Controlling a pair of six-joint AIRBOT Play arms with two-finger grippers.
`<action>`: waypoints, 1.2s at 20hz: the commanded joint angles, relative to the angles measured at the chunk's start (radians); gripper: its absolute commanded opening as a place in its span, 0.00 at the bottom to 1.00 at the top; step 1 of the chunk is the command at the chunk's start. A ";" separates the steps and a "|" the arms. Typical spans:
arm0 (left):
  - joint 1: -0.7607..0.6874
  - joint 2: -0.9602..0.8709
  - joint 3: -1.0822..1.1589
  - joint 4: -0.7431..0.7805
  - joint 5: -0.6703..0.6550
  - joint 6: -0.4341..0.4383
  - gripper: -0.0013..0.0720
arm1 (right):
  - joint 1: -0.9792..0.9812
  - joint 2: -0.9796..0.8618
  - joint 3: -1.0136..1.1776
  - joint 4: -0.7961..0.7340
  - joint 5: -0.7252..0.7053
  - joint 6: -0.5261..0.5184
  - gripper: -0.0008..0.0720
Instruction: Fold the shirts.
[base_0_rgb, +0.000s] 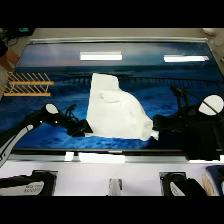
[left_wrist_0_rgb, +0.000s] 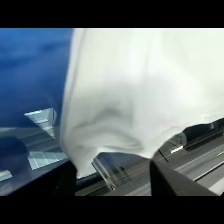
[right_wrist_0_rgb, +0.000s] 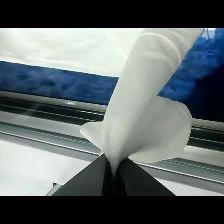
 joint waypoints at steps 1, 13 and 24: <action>-0.038 -0.006 -0.011 0.001 0.109 -0.043 0.37 | 0.001 0.000 0.000 0.002 0.003 0.001 0.06; -0.030 0.273 0.130 0.029 0.122 0.249 0.06 | 0.001 0.000 0.043 0.087 -0.050 -0.045 0.06; 0.352 0.690 1.142 0.038 0.444 0.167 0.06 | 0.001 0.031 1.044 -0.406 -0.462 0.100 0.05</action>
